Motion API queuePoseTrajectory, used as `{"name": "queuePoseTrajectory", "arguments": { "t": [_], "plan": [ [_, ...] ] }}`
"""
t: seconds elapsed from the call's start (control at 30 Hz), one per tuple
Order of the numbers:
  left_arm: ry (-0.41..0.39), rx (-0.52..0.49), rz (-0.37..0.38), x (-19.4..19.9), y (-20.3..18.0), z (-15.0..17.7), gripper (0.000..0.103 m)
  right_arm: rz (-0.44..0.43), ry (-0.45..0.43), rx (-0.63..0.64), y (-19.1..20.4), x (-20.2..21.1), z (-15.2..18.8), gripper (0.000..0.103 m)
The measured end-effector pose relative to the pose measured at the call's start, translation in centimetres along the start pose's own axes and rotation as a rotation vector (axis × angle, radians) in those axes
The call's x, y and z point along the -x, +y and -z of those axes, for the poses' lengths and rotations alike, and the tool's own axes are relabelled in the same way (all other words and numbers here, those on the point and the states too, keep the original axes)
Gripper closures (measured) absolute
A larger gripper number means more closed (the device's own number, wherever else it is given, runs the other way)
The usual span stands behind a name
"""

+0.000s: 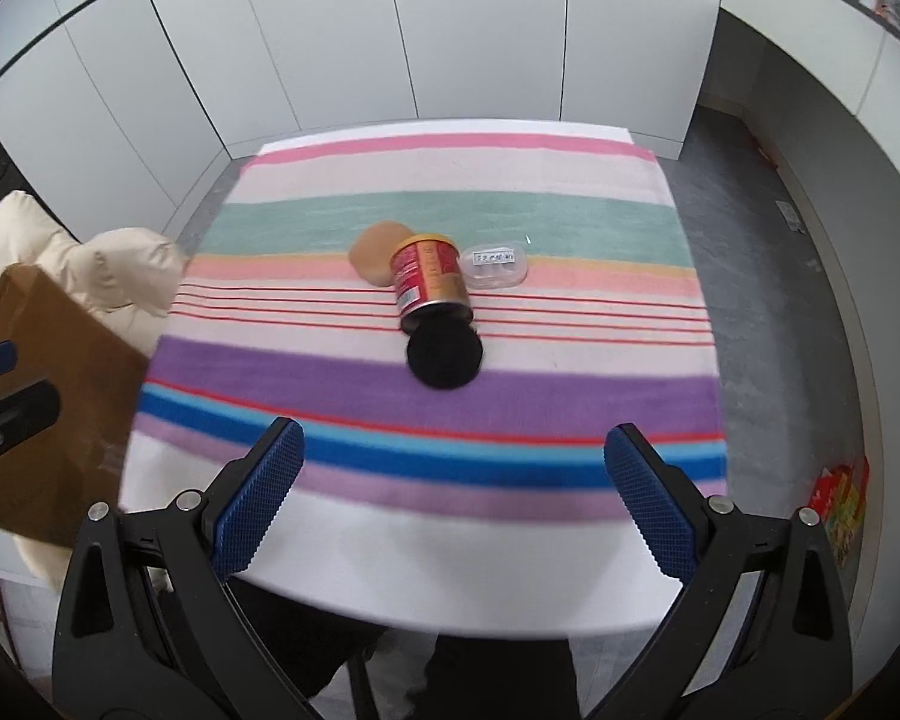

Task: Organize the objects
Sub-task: 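Grasp the black powder puff with the right gripper while the left gripper approaches the red can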

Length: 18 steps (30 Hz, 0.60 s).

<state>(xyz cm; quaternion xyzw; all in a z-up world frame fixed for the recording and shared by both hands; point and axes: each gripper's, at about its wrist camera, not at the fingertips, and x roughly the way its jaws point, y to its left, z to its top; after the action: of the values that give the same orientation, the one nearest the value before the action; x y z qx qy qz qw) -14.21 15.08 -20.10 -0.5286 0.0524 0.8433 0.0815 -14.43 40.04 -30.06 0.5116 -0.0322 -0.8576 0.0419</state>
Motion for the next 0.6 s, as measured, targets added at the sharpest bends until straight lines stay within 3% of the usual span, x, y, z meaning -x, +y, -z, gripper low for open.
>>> {"name": "queuePoseTrajectory", "arguments": {
  "t": [0.2,0.4,0.47,0.53,0.6],
  "plan": [
    [0.032,-0.005,0.002,-4.7,-1.3,-1.2,0.002,-0.058,0.0,0.017,-0.5,-8.2,-0.8,0.001],
    [0.049,-0.048,0.002,-8.3,-3.5,-1.9,0.002,-0.083,0.016,0.071,0.6,-13.5,-1.0,0.006],
    [0.047,-0.049,0.013,-9.1,-4.0,-2.1,0.002,-0.098,-0.005,0.069,0.7,-14.5,-1.3,0.015],
    [0.055,-0.039,0.025,-9.9,-4.5,-2.2,0.002,-0.084,0.006,0.087,0.9,-15.4,-1.6,0.043],
    [0.077,-0.022,0.05,-11.1,-5.0,-2.5,0.002,-0.041,-0.02,0.115,1.0,-15.2,-1.3,0.049]
  ]
}}
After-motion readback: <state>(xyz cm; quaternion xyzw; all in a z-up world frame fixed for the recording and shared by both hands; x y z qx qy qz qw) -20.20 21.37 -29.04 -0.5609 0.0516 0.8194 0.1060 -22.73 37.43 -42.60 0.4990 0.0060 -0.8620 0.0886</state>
